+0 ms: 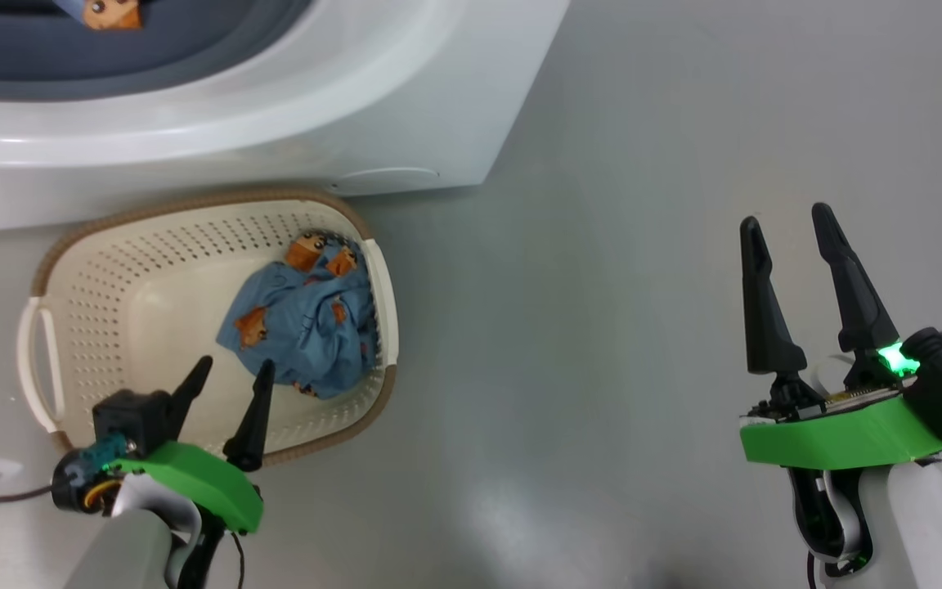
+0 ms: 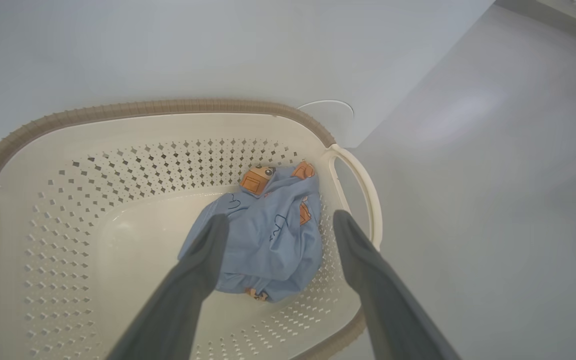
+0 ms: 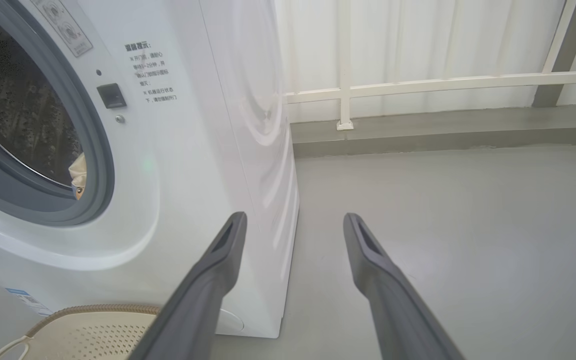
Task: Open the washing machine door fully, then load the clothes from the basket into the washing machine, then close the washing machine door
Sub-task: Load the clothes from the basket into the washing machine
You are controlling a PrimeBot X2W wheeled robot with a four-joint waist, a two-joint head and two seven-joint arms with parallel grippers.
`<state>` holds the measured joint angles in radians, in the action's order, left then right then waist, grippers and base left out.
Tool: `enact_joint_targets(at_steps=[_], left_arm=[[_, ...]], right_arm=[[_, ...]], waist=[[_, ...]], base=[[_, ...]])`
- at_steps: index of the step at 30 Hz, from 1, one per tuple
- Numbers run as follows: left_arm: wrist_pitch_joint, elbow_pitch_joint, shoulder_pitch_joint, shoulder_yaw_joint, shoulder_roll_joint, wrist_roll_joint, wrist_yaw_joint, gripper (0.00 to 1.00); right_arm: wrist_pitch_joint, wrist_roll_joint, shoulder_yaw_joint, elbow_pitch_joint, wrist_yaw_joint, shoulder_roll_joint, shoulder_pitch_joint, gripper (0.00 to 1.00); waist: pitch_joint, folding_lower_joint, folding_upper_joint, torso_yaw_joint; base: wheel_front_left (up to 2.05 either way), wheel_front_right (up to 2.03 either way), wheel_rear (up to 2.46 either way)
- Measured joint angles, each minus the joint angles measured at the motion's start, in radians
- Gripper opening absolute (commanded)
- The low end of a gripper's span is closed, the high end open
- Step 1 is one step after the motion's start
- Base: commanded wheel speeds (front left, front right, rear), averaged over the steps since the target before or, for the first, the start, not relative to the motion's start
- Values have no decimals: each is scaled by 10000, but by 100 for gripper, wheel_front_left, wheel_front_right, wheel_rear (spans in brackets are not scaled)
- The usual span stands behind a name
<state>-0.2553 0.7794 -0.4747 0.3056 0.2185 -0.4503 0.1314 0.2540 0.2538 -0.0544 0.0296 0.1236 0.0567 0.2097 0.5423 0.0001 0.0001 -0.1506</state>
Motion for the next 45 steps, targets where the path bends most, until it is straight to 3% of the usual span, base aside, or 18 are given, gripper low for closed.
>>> enact_joint_targets(at_steps=[20,45], left_arm=[[0,1394,-2188,3175,1131,-1954,0,100],[2,1893,-4456,6830,2429,-4876,0,100]], right_arm=[[2,412,-397,255,0,-84,745,100],[2,571,-936,571,0,-127,1009,100]], waist=[[1756,0,0,-774],[3044,0,0,-1355]], base=[[0,0,0],[0,0,0]])
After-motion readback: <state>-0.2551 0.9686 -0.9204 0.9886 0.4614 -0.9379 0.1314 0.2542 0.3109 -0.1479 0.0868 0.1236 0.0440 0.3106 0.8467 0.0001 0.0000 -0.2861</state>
